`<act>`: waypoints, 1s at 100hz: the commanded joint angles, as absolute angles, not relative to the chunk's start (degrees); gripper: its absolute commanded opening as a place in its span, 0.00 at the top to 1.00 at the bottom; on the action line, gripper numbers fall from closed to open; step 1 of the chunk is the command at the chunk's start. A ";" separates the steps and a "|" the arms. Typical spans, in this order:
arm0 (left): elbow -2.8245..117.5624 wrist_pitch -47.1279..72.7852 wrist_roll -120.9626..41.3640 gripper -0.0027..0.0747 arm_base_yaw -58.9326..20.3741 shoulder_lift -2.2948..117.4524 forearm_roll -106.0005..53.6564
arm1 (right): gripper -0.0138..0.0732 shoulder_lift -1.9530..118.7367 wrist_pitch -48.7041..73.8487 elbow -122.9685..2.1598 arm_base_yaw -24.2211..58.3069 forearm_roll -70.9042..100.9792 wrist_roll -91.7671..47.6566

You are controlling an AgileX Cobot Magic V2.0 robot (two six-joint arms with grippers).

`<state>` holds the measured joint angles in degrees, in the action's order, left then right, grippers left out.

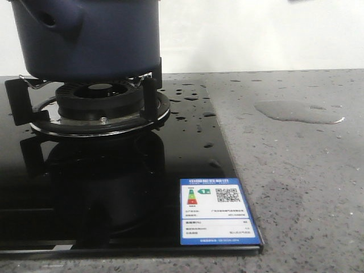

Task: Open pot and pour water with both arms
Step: 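Lower the cup onto the counter and open the right gripper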

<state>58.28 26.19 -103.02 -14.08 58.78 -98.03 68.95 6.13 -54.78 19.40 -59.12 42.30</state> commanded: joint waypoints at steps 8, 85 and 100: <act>60.08 28.41 -102.43 0.64 -14.43 58.44 -101.05 | 0.61 66.49 -14.79 -43.72 10.75 -58.73 45.75; 59.96 34.31 -102.43 0.64 -14.43 63.57 -100.33 | 0.09 69.54 -37.09 -34.18 0.59 -53.18 45.75; 59.96 34.31 -102.43 0.64 -14.43 65.09 -97.86 | 0.10 65.87 -34.84 -34.18 0.59 -53.28 45.75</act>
